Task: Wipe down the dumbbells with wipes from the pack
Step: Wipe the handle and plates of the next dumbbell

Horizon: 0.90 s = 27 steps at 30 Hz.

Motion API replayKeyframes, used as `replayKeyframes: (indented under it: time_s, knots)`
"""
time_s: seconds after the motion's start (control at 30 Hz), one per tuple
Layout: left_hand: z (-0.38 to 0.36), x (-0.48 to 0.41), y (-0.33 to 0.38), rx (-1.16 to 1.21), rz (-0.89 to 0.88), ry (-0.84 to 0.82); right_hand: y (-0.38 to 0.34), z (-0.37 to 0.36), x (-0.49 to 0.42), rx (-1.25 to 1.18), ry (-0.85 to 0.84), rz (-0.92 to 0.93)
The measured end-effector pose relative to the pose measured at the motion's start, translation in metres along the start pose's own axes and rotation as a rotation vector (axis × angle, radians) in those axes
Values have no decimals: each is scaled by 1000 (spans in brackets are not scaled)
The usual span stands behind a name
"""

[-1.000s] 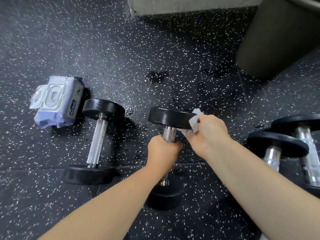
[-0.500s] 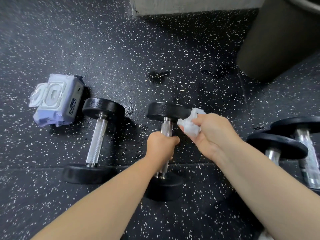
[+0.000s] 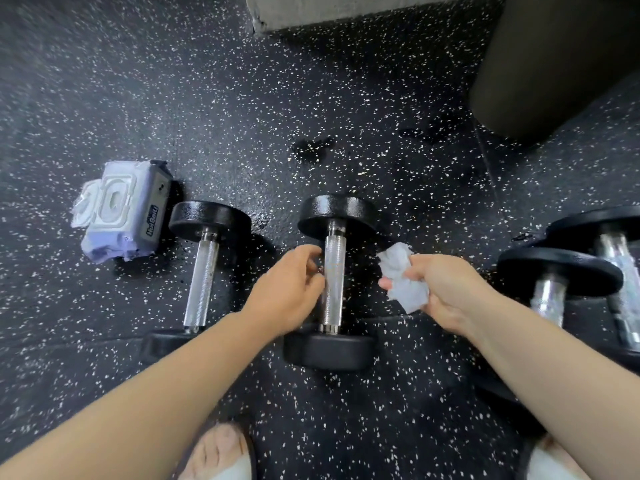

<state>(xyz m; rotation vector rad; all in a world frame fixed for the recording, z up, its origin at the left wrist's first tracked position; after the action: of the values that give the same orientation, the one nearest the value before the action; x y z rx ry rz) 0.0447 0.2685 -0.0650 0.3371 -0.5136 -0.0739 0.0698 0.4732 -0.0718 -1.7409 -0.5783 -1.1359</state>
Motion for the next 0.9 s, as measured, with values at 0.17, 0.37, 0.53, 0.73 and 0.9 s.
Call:
replayKeyframes:
  time_s: [0.17, 0.37, 0.53, 0.73, 0.9]
  knots:
    - [10, 16, 40, -737, -569, 218, -7, 2, -3, 23, 7, 23]
    - [-18, -11, 66, -1139, -844, 70, -4, -2, -9, 92, -17, 4]
    - [-25, -23, 78, -1282, -940, -29, -22, 14, -10, 26, -23, 49]
    - [-31, -30, 85, -1421, -803, -193, -36, 32, -10, -38, 0, 84]
    - [-22, -20, 86, -1365, -659, -289, -36, 37, -6, -49, 7, 89]
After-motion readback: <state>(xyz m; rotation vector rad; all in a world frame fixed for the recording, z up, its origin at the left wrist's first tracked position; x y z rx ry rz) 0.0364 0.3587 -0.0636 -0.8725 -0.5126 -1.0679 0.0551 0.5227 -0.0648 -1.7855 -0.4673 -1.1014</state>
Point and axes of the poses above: each hand's wrist, its own x-axis away from the middle knuckle, its own z-axis out of the back of the hand, y = z × x, the point moved 7 cm from there along -x, towards the middle knuckle, and after that the axes turned 13 degrees about -x, right-handed, at the moved point
